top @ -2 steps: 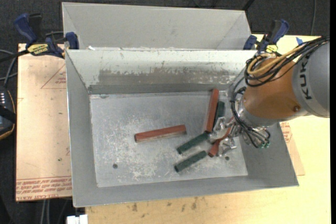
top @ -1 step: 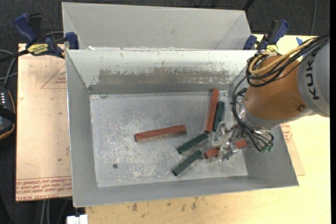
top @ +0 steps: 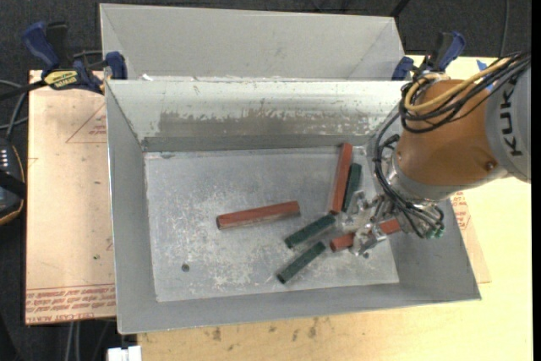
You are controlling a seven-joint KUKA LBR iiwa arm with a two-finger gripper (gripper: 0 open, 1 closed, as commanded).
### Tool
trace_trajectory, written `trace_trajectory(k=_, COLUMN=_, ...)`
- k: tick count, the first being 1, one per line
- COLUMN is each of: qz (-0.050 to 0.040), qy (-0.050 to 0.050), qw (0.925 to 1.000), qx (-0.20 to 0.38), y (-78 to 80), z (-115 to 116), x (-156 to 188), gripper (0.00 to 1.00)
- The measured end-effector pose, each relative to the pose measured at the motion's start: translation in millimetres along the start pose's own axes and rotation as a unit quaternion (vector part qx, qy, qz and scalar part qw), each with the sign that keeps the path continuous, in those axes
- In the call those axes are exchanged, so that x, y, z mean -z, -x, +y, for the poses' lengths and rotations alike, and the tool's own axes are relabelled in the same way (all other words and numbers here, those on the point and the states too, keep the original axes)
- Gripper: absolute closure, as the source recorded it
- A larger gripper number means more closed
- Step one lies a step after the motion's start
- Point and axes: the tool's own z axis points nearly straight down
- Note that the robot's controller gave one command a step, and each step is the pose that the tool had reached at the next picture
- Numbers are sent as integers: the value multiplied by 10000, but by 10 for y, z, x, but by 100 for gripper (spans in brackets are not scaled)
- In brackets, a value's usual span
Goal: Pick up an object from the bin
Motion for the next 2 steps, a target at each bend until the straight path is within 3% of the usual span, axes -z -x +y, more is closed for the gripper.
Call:
trace_trajectory(k=1, qz=-64, qy=-34, qw=9990, qx=446, y=111, z=-144, x=9, gripper=100)
trace_trajectory(k=2, qz=-31, qy=-20, qw=9997, qx=257, y=96, z=54, x=1234, gripper=100)
